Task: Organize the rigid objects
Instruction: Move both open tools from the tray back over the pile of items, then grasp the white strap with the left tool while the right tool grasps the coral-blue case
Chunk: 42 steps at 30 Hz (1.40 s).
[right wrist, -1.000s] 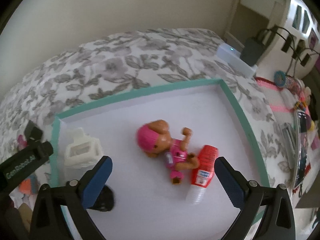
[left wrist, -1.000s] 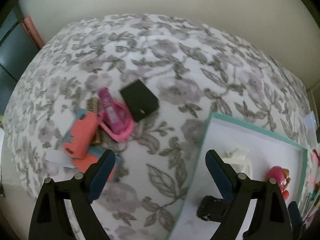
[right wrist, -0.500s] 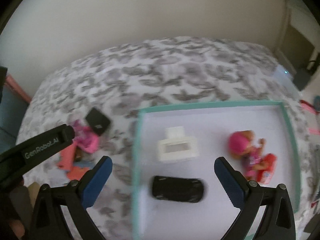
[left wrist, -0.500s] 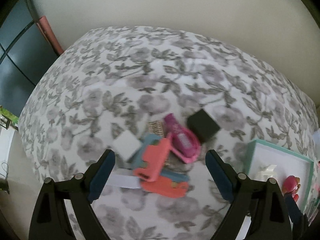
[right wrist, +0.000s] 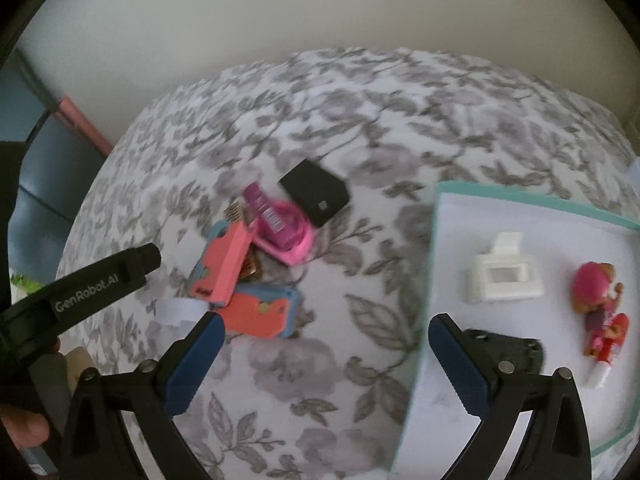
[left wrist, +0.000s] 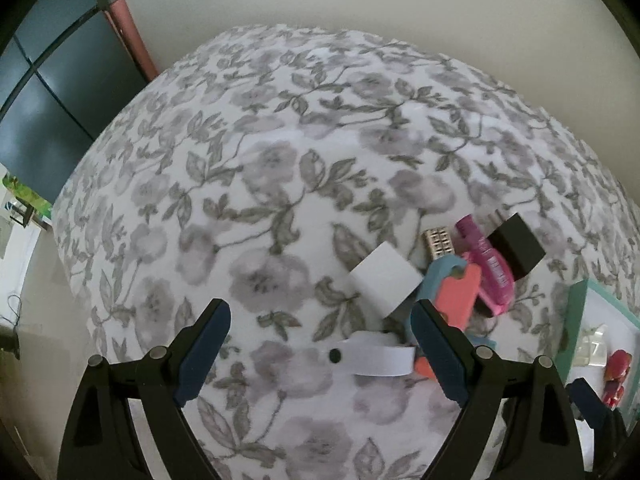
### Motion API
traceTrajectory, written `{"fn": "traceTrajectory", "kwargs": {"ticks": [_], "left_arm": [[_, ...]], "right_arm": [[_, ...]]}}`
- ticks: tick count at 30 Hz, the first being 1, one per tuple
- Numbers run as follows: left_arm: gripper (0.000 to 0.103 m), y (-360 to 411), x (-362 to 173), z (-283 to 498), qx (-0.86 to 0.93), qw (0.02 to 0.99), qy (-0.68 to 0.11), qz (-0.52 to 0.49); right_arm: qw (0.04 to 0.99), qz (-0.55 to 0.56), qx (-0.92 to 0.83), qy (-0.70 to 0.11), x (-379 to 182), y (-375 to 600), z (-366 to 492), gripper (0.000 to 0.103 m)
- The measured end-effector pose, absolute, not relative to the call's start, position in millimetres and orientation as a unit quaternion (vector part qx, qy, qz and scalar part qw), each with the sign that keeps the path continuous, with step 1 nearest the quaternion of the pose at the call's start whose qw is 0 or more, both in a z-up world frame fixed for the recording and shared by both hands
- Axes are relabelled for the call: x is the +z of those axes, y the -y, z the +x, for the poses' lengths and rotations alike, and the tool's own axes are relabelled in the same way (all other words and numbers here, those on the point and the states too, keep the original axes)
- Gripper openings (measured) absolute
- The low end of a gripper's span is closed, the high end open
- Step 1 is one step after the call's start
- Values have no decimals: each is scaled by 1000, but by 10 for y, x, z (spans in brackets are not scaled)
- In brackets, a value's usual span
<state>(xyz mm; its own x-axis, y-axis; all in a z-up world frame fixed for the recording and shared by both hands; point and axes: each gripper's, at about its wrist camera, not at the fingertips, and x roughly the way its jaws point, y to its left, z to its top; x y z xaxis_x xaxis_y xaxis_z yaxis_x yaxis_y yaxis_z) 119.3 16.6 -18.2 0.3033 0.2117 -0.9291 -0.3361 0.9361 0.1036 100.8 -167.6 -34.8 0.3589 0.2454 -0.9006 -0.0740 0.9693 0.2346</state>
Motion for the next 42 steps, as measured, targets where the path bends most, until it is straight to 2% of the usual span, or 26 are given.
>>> {"fn": "traceTrajectory", "kwargs": {"ticks": [14, 42], "left_arm": [[92, -321, -418, 1187, 147, 800, -576, -84], [92, -607, -523, 1229, 135, 800, -572, -117]], "right_arm": [[802, 49, 123, -583, -704, 1368, 1103, 103], [811, -13, 117, -573, -956, 920, 1297, 103]]}}
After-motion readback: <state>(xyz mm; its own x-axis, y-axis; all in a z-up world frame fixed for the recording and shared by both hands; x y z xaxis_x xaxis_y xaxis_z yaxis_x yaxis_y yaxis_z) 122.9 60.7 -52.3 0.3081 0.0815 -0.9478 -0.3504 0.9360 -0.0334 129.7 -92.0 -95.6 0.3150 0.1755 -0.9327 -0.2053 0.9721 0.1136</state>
